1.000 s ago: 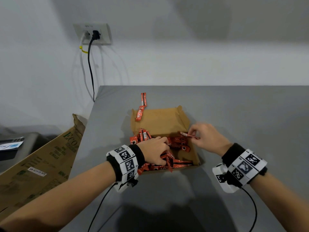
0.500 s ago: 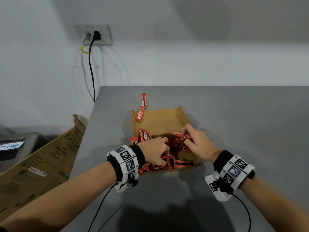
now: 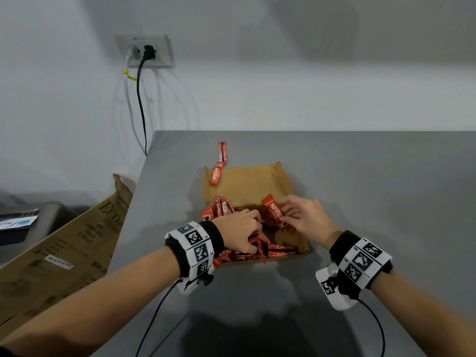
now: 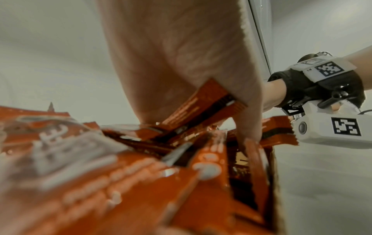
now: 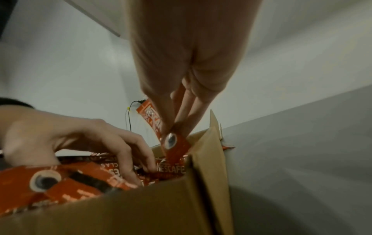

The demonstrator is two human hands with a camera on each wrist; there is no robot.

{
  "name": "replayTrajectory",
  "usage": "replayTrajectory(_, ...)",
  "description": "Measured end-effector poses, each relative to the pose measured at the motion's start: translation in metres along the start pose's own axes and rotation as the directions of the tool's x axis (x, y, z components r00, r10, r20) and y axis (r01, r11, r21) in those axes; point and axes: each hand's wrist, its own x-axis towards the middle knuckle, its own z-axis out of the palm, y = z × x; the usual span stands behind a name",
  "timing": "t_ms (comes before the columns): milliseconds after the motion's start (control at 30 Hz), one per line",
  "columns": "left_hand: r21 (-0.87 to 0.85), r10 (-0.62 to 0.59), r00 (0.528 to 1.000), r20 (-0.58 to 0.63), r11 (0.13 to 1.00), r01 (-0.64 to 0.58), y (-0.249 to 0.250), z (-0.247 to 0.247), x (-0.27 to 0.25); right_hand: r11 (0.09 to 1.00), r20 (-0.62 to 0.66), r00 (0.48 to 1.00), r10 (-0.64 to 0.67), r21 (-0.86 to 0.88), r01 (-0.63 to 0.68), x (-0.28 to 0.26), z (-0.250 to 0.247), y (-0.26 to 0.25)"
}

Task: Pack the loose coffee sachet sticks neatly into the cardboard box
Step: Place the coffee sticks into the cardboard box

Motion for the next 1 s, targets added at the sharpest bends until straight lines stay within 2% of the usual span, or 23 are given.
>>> replayTrajectory(100,0.004,-0.005,1.000,-0.010,1.000,0.005,0.001,-0.001,0.000,0.997,0.104,0.994,0.020,-0.071,-0.013,0.000,0.002,0.002)
replayTrajectory(200,0.013,-0.006,1.000,-0.014,1.000,0.006,0.002,-0.002,-0.001,0.961,0.217,0.976,-0.016,-0.267,0.075,0.002,0.004,0.001)
replayTrajectory(300,0.003,-0.007,1.000,-0.014,1.000,0.007,0.001,-0.001,-0.001,0.880,0.240,0.970,-0.040,-0.452,0.148,0.006,0.007,-0.003)
replayTrajectory(367,-0.003,-0.006,1.000,-0.023,1.000,0.006,0.000,0.001,-0.002,0.846,0.254,0.967,-0.037,-0.507,0.165,0.006,0.012,-0.007)
replayTrajectory(633,0.044,0.026,0.997,-0.069,0.999,-0.023,0.000,0.003,-0.002,0.750,0.212,0.977,0.033,-0.652,0.116,0.008,0.026,-0.014)
replayTrajectory(800,0.081,0.019,0.999,-0.048,0.997,-0.016,0.001,0.000,-0.003,0.742,0.154,0.988,-0.013,-0.661,0.112,0.008,0.026,-0.014)
replayTrajectory(900,0.066,0.015,0.999,-0.029,0.998,-0.013,0.000,-0.003,-0.003,0.708,0.147,0.987,-0.058,-0.691,0.144,0.008,0.025,-0.013)
replayTrajectory(1000,0.097,0.015,0.999,-0.031,0.995,-0.012,0.000,-0.002,-0.002,0.664,0.093,0.993,-0.069,-0.739,0.115,0.008,0.021,-0.011)
